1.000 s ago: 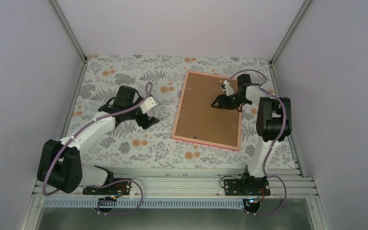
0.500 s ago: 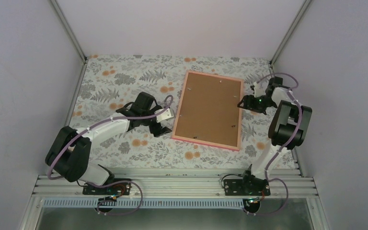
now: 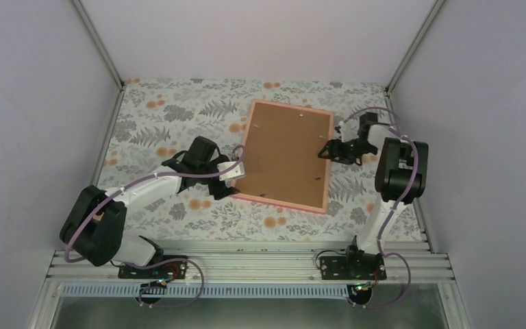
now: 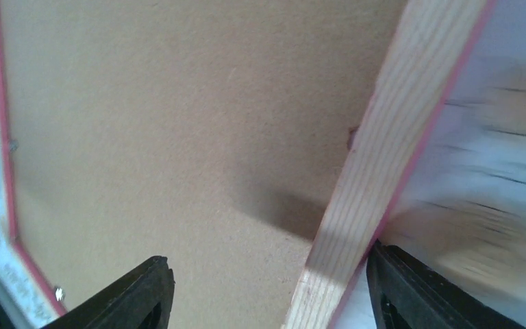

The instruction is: Put the photo into the frame

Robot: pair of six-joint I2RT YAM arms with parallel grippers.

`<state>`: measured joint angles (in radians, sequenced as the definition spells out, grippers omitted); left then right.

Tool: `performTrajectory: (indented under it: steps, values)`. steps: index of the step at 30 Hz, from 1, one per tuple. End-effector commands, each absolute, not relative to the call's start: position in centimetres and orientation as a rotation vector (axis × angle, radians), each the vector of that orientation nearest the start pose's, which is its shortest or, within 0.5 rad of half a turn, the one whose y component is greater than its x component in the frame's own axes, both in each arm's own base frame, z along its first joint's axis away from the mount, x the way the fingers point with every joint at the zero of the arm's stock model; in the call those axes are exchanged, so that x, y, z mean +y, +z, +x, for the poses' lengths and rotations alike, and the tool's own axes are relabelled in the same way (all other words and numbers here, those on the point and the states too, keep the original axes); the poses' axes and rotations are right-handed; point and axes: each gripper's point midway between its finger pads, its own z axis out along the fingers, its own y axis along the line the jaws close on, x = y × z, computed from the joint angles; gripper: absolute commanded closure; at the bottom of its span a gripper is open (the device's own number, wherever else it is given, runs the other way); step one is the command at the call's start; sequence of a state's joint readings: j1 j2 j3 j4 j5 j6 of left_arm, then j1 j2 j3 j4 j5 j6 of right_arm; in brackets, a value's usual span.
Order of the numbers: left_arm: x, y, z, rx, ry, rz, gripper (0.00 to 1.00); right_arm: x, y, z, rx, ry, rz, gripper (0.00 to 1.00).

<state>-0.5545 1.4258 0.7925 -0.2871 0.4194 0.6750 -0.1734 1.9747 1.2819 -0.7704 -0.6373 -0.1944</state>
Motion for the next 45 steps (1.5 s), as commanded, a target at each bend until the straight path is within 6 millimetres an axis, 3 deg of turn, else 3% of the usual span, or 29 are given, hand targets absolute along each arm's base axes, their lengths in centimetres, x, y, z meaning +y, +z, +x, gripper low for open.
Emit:
performTrajectory:
  steps: [1,3,6,9,12,15,20,26,34,45]
  values:
    - [-22.2,8.6,25.0,1.879,-0.428,1.593,0.15,11.2,3.0,36.4,2.782,1.185,-0.155,0.28]
    - [-21.4,8.1,24.3,1.87,-0.397,1.62,0.15,12.5,3.4,36.2,2.768,1.217,-0.196,0.27]
    - [-21.0,8.1,23.0,1.831,-0.398,1.658,0.15,11.7,4.3,37.5,2.764,1.102,-0.256,0.27]
    - [-20.7,7.9,21.9,1.805,-0.405,1.69,0.16,11.0,7.6,40.2,2.644,0.982,-0.364,0.29]
    - [-20.1,7.3,21.2,1.776,-0.374,1.741,0.16,13.9,11.2,40.2,2.527,1.05,-0.496,0.33]
    - [-19.7,6.9,20.8,1.74,-0.338,1.78,0.16,18.2,12.2,38.2,2.489,1.226,-0.587,0.34]
    - [-20.4,6.8,21.1,1.719,-0.363,1.806,0.2,24.0,10.1,34.2,2.521,1.499,-0.673,0.41]
    - [-21.8,6.0,21.7,1.7,-0.38,1.846,0.24,27.6,7.5,31.5,2.557,1.544,-0.799,0.44]
    - [-22.8,4.4,22.5,1.714,-0.385,1.88,0.31,26.8,2.7,30.0,2.691,1.491,-0.779,0.46]
    - [-22.5,1.7,21.0,1.785,-0.411,1.944,0.39,25.5,1.2,29.8,2.741,1.465,-0.732,0.48]
